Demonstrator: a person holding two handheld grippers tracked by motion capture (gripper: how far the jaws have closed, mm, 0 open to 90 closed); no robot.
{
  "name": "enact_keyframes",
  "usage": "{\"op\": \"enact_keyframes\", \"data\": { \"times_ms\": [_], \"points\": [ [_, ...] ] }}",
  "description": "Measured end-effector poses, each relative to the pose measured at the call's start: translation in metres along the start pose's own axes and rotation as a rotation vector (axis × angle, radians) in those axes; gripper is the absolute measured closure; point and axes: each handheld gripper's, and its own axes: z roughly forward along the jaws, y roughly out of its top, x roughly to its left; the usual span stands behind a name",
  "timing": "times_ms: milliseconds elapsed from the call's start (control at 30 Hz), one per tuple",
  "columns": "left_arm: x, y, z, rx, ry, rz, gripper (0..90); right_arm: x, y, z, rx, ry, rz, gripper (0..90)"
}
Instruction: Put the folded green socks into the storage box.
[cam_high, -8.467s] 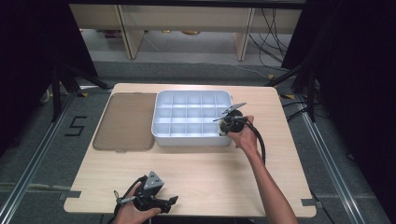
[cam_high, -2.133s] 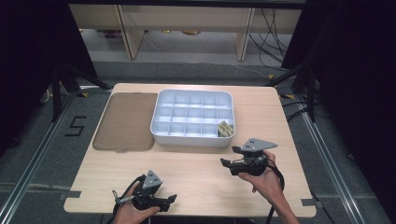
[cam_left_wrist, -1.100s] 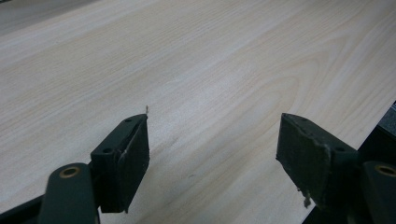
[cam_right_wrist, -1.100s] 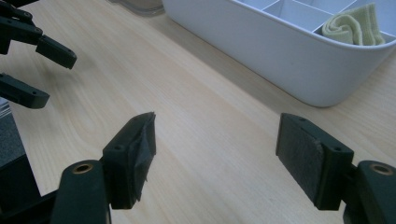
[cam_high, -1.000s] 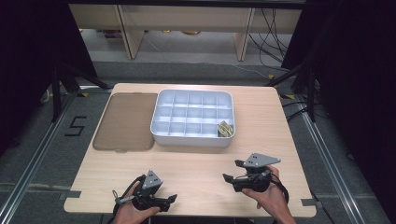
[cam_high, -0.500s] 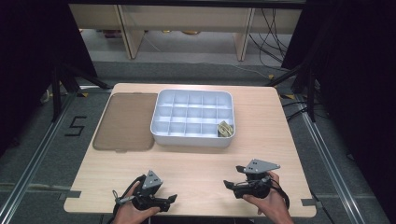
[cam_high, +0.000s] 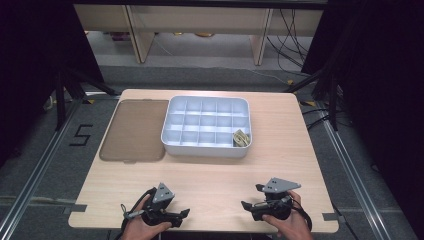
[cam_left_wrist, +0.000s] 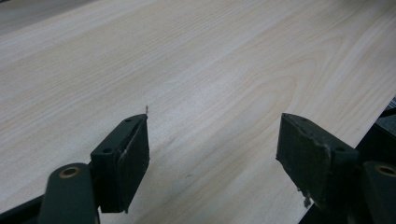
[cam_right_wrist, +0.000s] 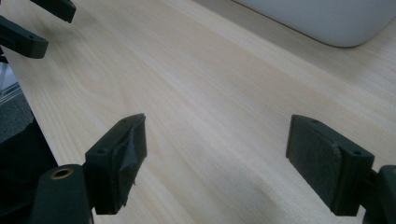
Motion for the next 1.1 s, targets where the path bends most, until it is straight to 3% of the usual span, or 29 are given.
{"op": "enact_keyframes", "data": {
  "times_ms": [133, 233, 267, 467, 533, 567, 633, 733, 767, 900, 1000, 1067, 1100],
  "points": [
    [-0.001, 0.0, 0.001, -0.009, -0.009, -0.011, 24.9, 0.002, -0.005, 0.0, 0.009, 0.005, 0.005, 18.2],
    [0.0, 0.0, 0.0, 0.0, -0.014, 0.012, 25.0, 0.004, -0.009, 0.0, 0.013, 0.014, 0.018, 17.9],
    [-0.002, -0.001, 0.0, 0.0, -0.012, -0.007, 24.9, 0.004, -0.011, -0.001, 0.011, 0.002, 0.009, 17.7],
    [-0.001, 0.0, 0.0, 0.002, -0.011, 0.005, 25.0, 0.008, -0.02, -0.003, 0.02, 0.004, 0.033, 17.2],
    [-0.001, 0.0, 0.0, 0.0, -0.013, -0.004, 25.0, 0.009, -0.022, -0.003, 0.016, 0.026, 0.013, 17.2],
    [-0.002, 0.0, 0.0, 0.002, -0.013, -0.002, 25.0, 0.011, -0.023, -0.005, 0.021, 0.019, 0.036, 17.2],
    [-0.002, 0.0, 0.001, 0.001, -0.006, -0.004, 25.0, 0.012, -0.026, -0.007, 0.016, 0.004, 0.024, 17.3],
    [-0.001, -0.001, 0.0, 0.004, -0.018, 0.005, 25.0, 0.012, -0.028, -0.007, 0.018, 0.035, 0.018, 17.2],
    [-0.002, -0.001, 0.0, 0.002, -0.017, 0.002, 25.0, 0.014, -0.029, -0.009, 0.02, 0.002, 0.014, 17.2],
    [-0.001, 0.0, 0.0, 0.005, -0.013, 0.01, 25.0, 0.015, -0.031, -0.01, 0.026, -0.008, 0.012, 17.2],
    [-0.001, 0.0, 0.0, 0.011, -0.018, 0.029, 24.9, 0.015, -0.033, -0.011, 0.029, 0.002, 0.007, 17.2],
    [-0.002, 0.0, 0.001, 0.003, -0.017, 0.0, 25.0, 0.014, -0.034, -0.011, 0.033, 0.032, 0.018, 17.2],
    [-0.001, 0.0, 0.0, 0.013, -0.015, 0.018, 25.0, 0.014, -0.034, -0.011, 0.033, 0.03, 0.017, 17.2]
  ]
}}
